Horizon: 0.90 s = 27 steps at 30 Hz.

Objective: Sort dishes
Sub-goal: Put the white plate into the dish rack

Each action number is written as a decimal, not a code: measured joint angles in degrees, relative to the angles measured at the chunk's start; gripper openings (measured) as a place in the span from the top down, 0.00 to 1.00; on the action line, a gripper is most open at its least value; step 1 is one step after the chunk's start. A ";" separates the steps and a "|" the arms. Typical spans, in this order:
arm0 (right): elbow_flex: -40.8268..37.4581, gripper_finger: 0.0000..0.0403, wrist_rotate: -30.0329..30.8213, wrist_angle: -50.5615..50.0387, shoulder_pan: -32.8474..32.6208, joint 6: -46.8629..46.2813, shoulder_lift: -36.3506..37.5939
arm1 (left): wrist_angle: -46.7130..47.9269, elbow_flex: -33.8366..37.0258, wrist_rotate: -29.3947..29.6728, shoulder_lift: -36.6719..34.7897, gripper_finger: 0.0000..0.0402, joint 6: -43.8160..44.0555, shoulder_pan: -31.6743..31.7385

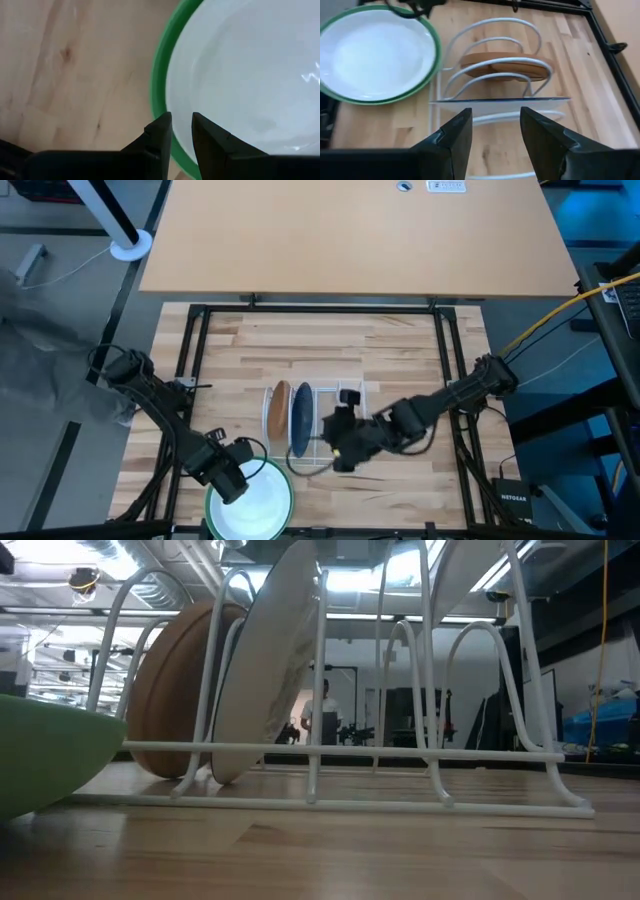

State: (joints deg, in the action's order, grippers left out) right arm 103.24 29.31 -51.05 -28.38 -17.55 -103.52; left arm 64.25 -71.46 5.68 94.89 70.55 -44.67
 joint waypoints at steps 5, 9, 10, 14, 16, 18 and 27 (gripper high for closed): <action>0.00 0.58 1.19 -0.03 -4.49 -2.71 0.01 | -0.90 0.00 -0.01 0.89 0.84 2.46 -0.90; 0.00 0.58 1.66 0.04 -7.39 -5.68 0.01 | -0.91 0.00 0.00 1.36 0.84 3.81 -1.53; 0.00 0.58 1.97 0.05 -8.07 -6.24 0.01 | -0.94 0.00 0.01 1.36 0.84 4.20 -1.57; 0.00 0.58 2.46 0.14 -10.16 -8.62 0.01 | -0.92 0.00 0.03 1.34 0.84 5.88 -1.57; 0.00 0.58 2.75 0.13 -11.05 -10.05 0.01 | -1.24 0.00 0.03 1.34 0.84 6.19 -1.57; 0.00 0.58 3.27 0.15 -11.85 -11.12 0.01 | -2.56 0.00 0.28 1.34 0.84 6.25 -1.57; 0.00 0.58 4.63 0.55 -14.56 -12.63 -0.25 | -4.75 0.91 1.14 1.44 0.84 10.08 -1.55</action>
State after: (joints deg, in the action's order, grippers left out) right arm 103.24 33.94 -50.49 -42.94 -30.19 -103.77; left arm 59.49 -70.55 6.82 96.33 80.64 -46.22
